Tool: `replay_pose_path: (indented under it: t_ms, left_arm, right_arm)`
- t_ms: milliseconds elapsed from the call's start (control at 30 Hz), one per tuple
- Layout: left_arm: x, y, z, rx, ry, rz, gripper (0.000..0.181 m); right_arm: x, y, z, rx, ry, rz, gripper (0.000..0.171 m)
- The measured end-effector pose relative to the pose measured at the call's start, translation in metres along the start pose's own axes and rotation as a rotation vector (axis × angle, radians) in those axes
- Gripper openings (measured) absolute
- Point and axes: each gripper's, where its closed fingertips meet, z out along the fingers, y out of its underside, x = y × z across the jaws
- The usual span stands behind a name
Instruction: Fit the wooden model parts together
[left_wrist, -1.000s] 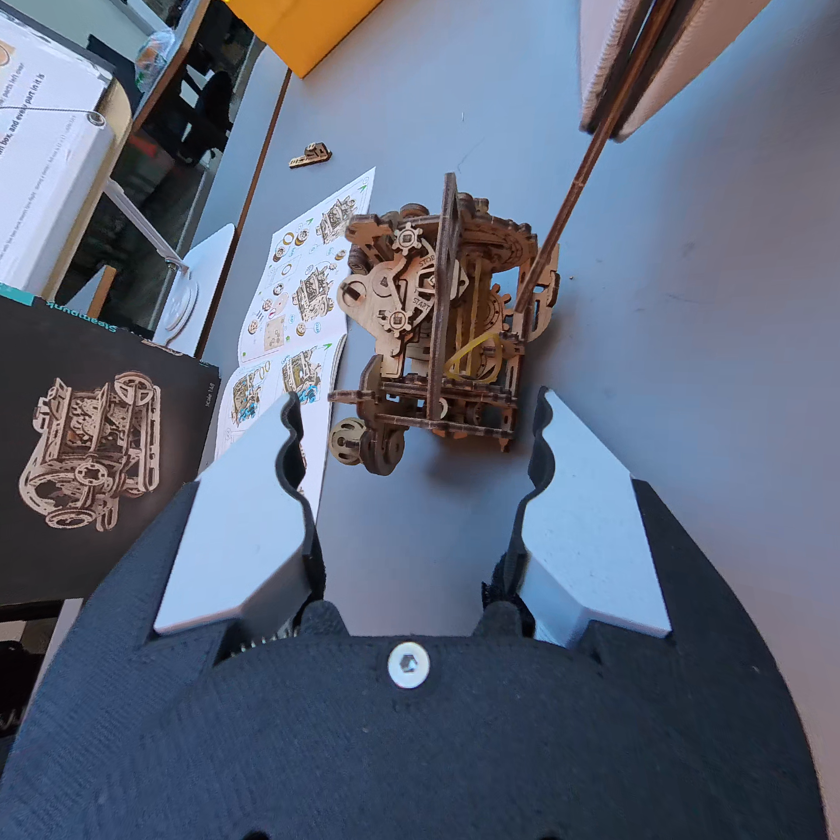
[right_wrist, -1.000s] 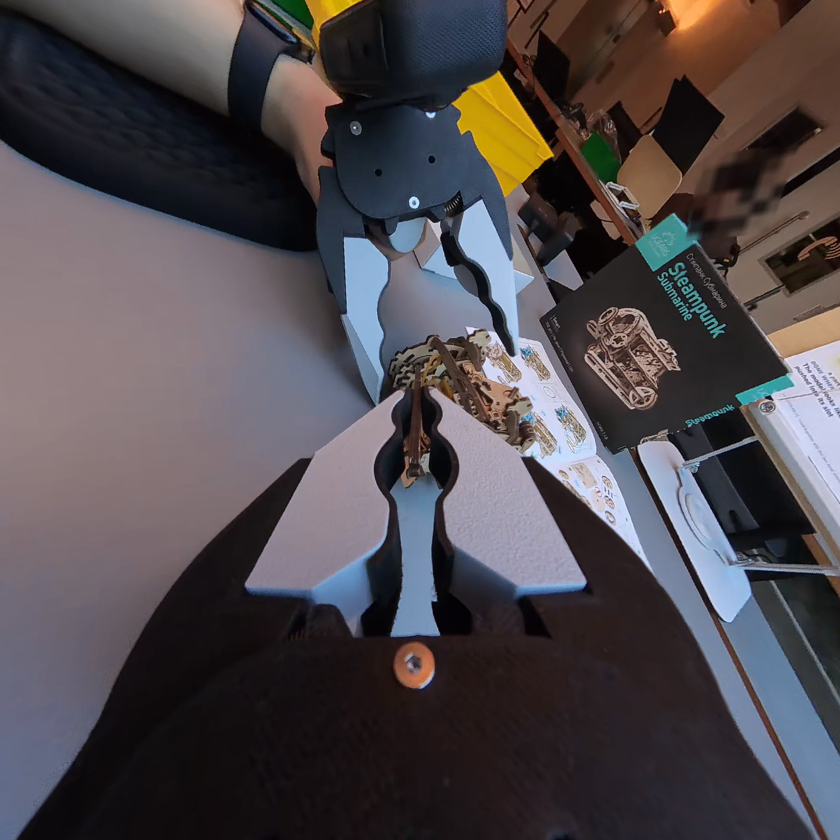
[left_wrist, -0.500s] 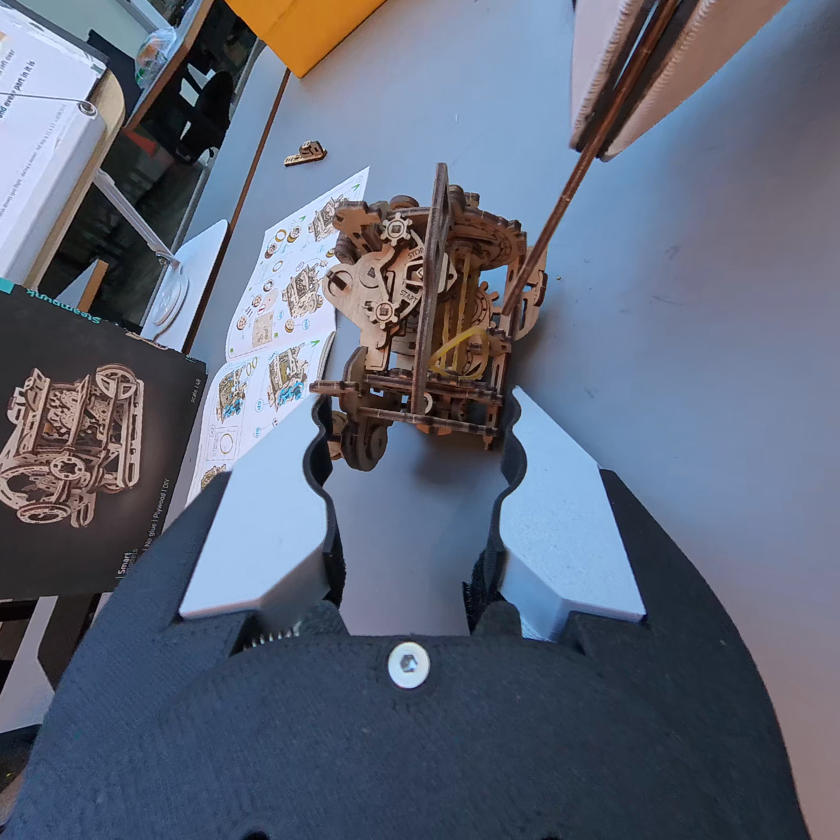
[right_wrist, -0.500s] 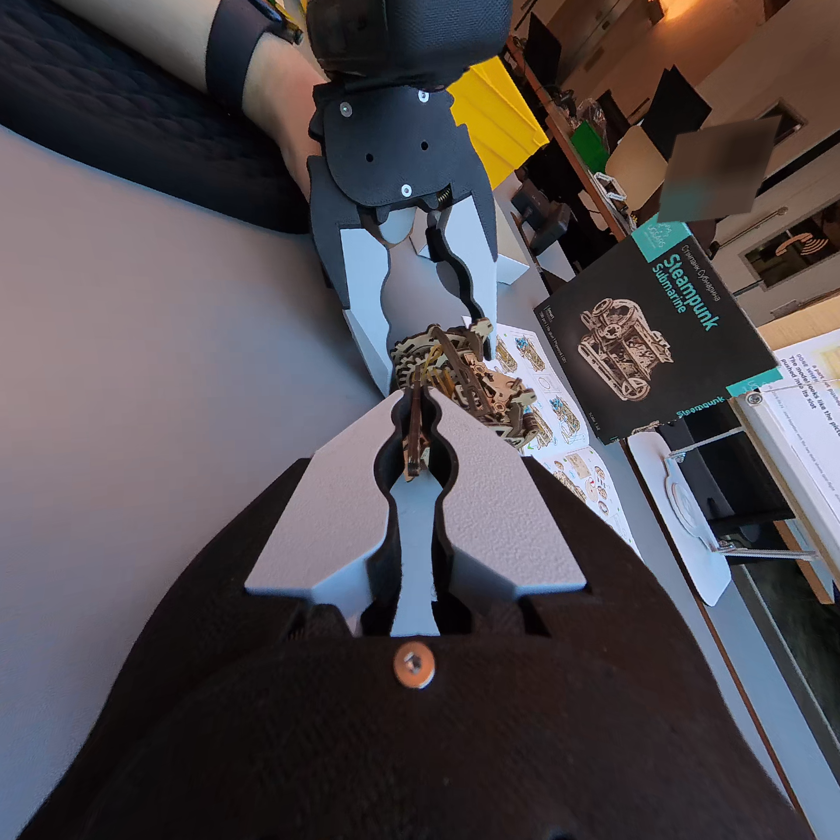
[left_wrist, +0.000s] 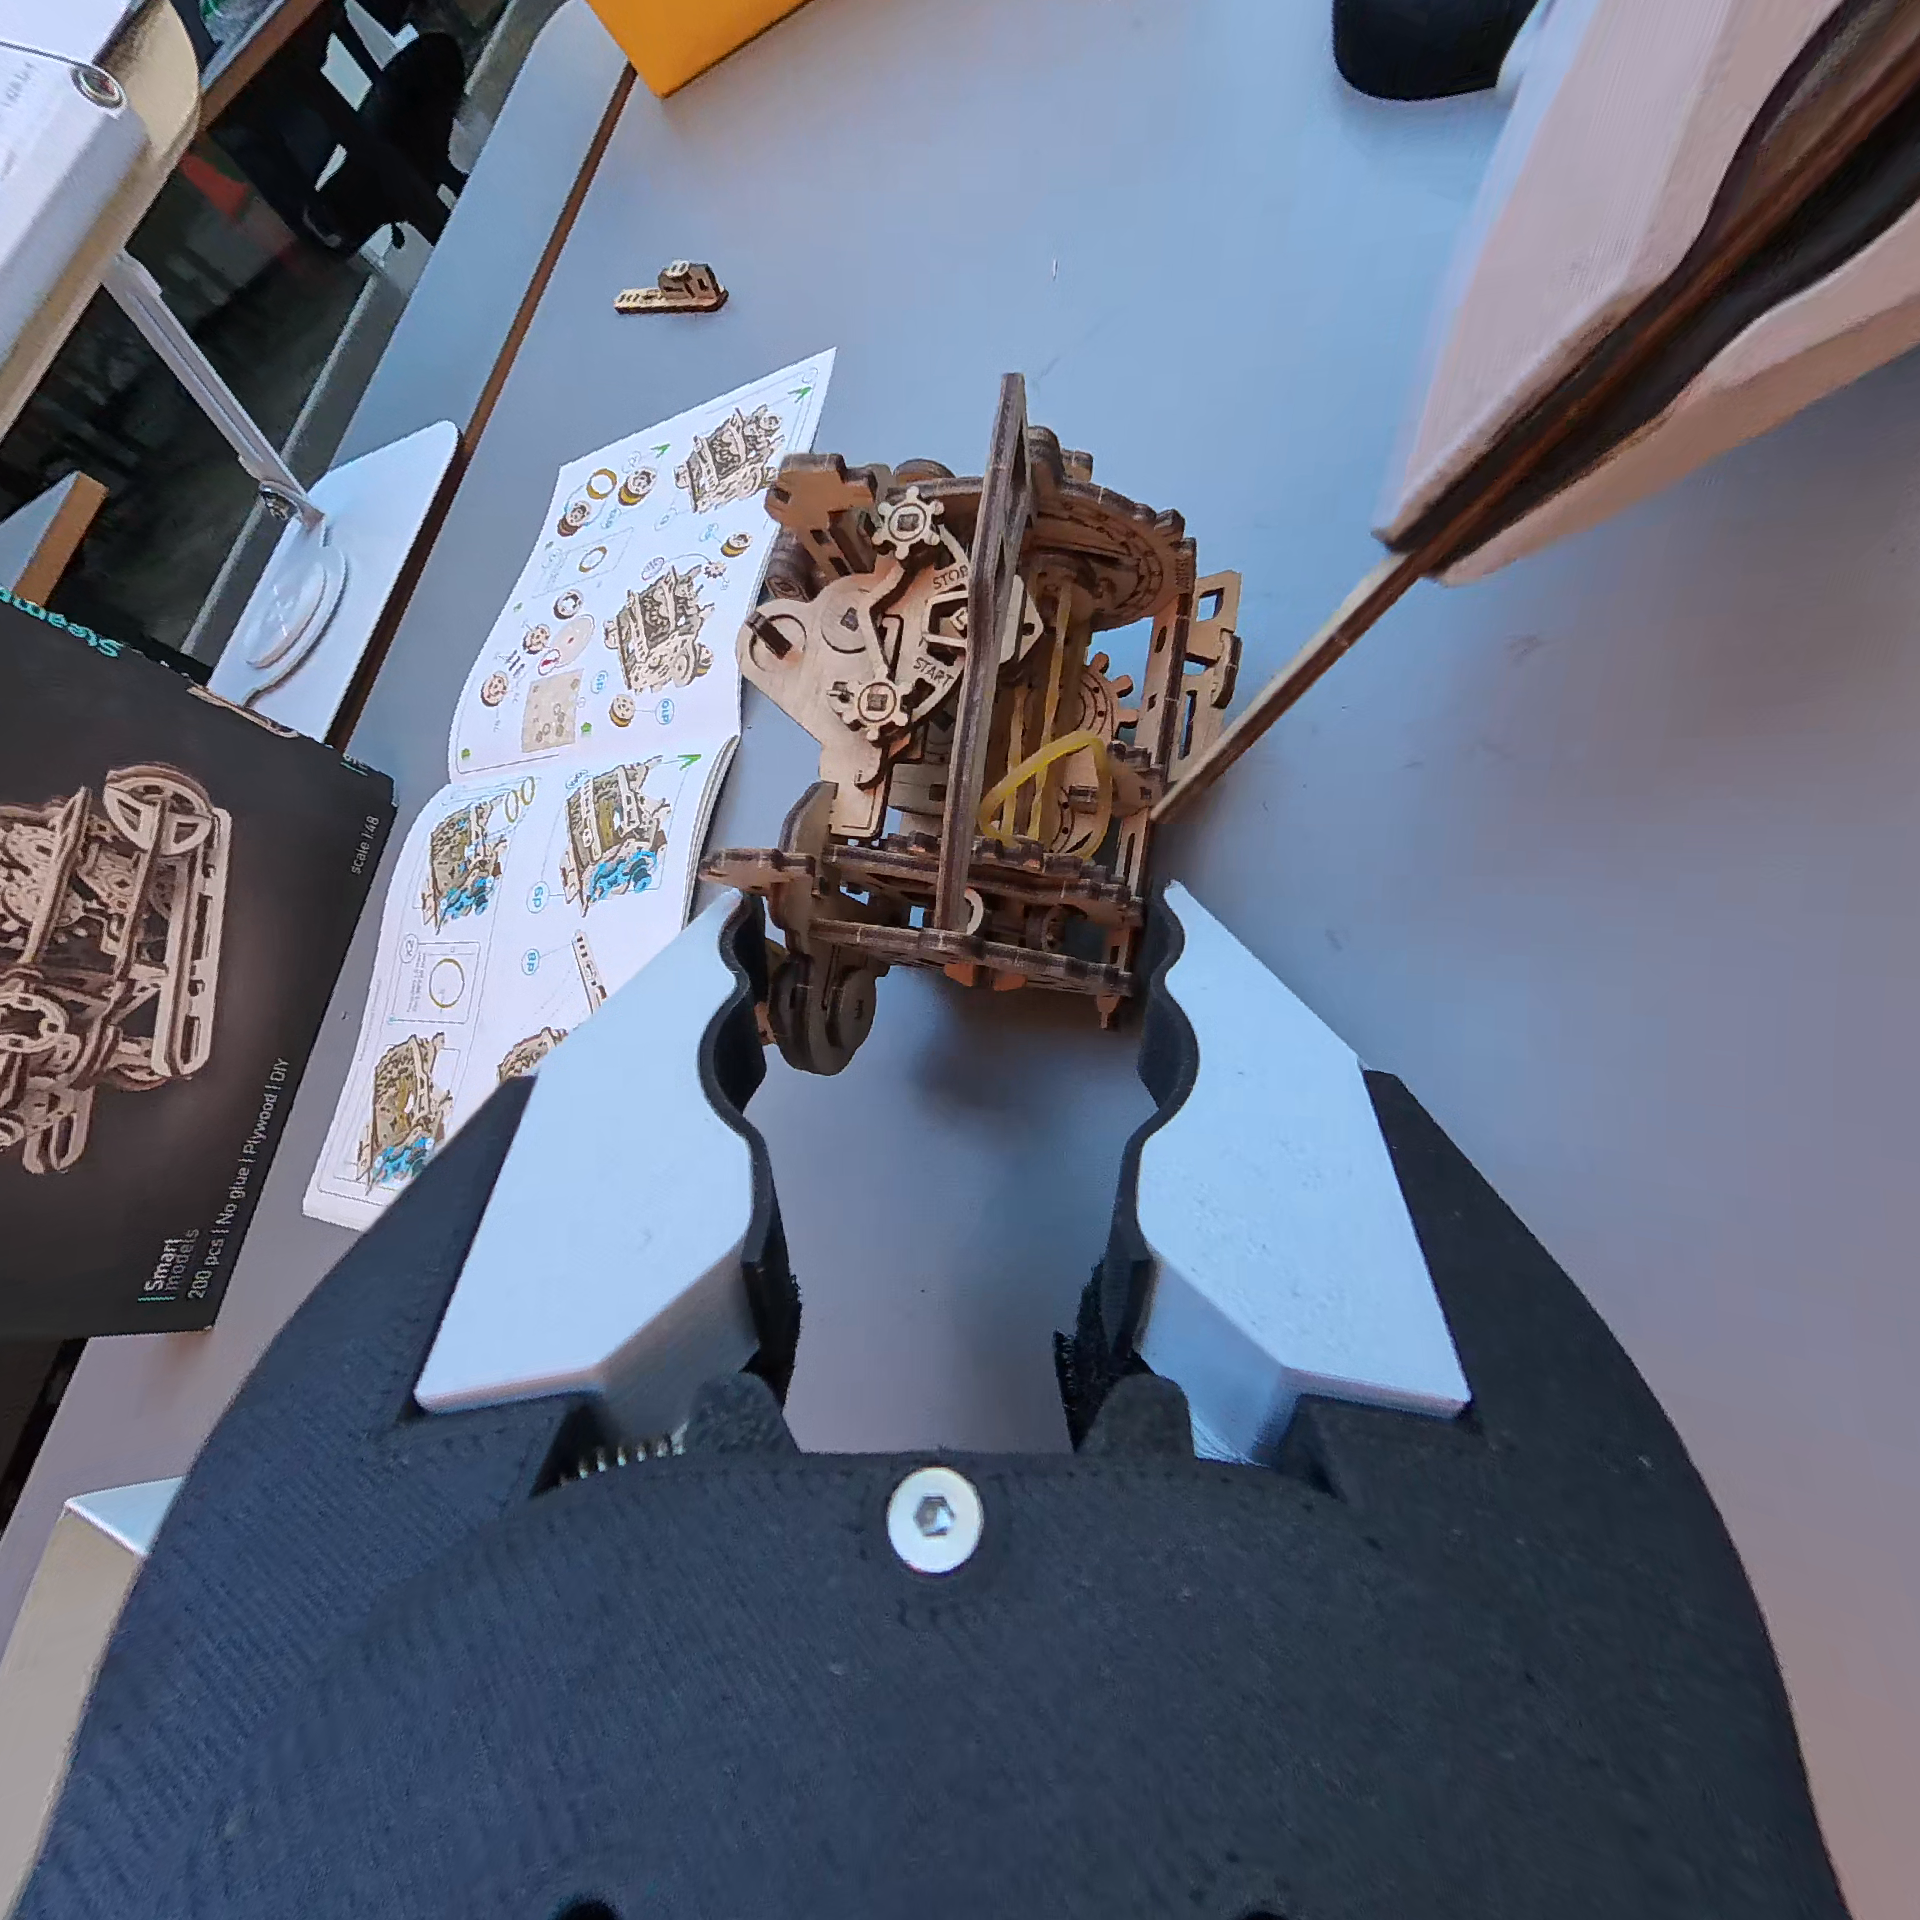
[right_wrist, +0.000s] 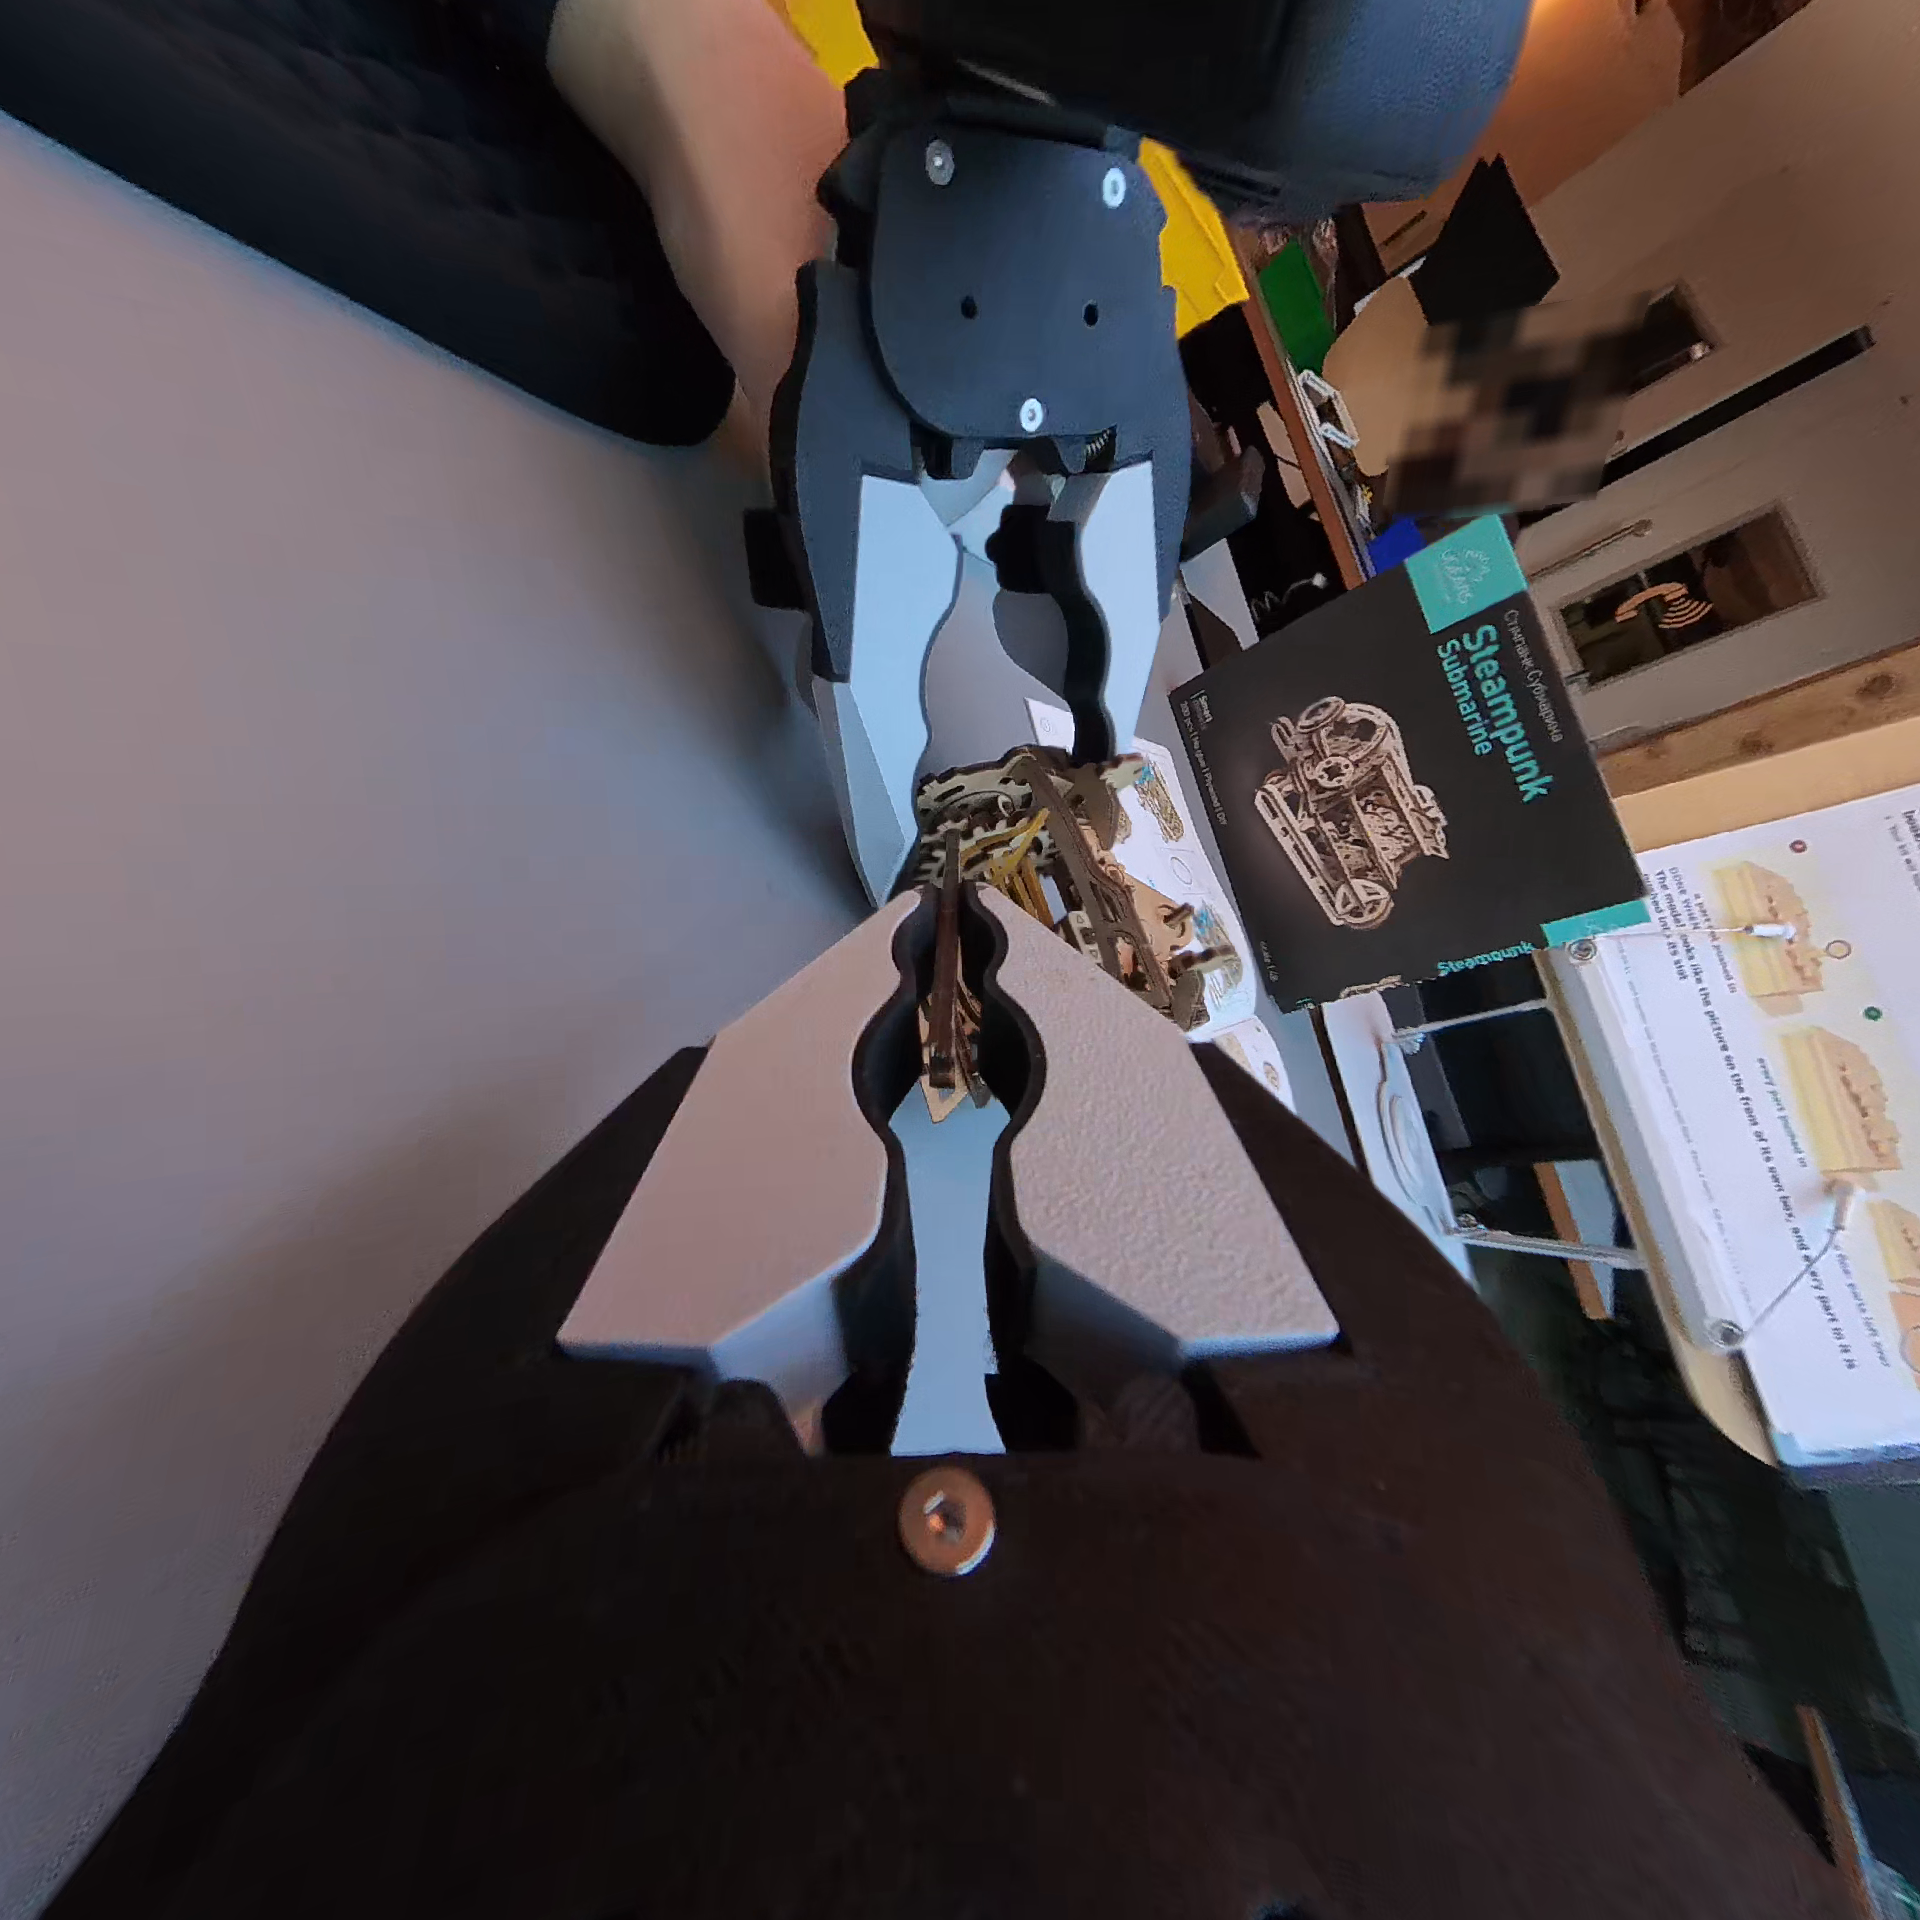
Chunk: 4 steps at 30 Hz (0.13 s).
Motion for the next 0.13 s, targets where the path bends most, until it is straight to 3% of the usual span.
replay_pose_path:
  t_ms: [133]
  left_arm:
    - [-0.0004,-0.0007,-0.0002,0.002,0.009,-0.033,0.071]
  right_arm:
    - [0.0035,0.0032,0.0079,-0.049,0.044,-0.056,0.001]
